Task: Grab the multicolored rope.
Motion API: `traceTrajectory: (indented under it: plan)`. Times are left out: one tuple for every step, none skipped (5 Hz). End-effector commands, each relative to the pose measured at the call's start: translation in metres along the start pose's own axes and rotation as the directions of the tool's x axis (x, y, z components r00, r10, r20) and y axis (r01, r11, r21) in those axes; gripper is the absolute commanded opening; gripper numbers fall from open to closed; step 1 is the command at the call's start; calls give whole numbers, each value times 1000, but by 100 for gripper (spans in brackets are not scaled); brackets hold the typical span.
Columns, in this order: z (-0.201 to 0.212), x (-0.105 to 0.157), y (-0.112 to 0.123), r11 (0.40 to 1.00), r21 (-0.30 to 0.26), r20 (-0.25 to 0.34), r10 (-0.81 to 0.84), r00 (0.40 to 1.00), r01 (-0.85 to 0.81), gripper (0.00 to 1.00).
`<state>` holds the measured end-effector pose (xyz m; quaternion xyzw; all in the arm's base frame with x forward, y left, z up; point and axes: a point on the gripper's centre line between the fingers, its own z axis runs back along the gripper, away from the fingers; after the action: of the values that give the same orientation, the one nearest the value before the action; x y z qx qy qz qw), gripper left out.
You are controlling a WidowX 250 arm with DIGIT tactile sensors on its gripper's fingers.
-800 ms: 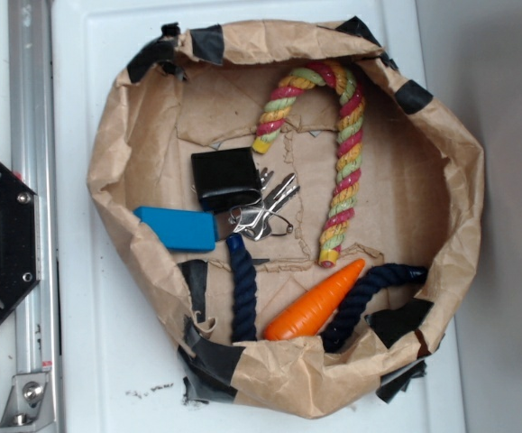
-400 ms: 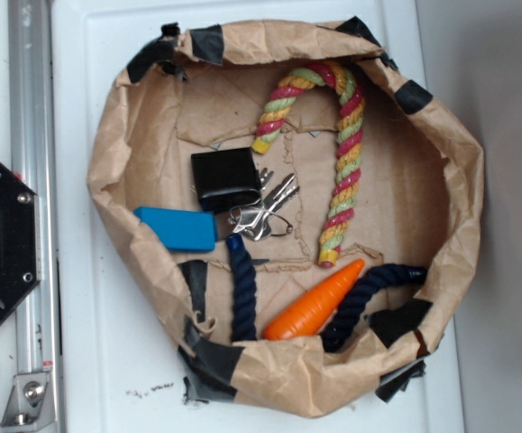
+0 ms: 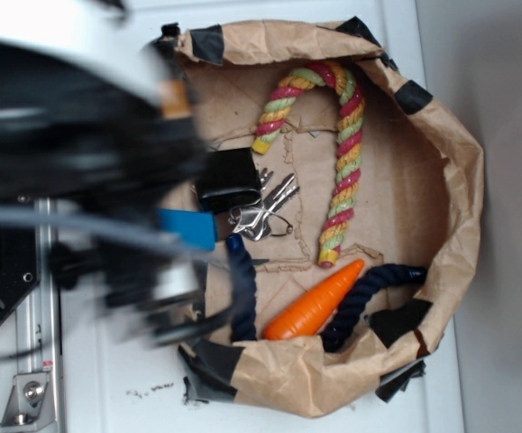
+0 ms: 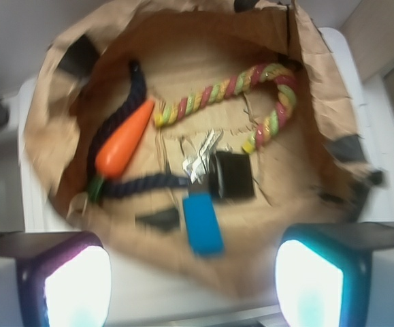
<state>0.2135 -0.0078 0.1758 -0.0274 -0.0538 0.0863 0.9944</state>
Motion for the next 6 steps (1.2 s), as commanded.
traceTrajectory:
  plan:
    - [-69,81,18,934,-8,-45,357,933,-357,100]
    - [-69,81,18,934,-8,-45,357,933,-357,100]
    - [-69,81,18,934,-8,-45,357,933,-357,100]
    - [-69,81,18,934,-8,-45,357,933,-357,100]
    - [-87,67,46,823,-78,-16,563,826,-562,100]
    - [-127,73,55,654,-287,74,743,665,-700,100]
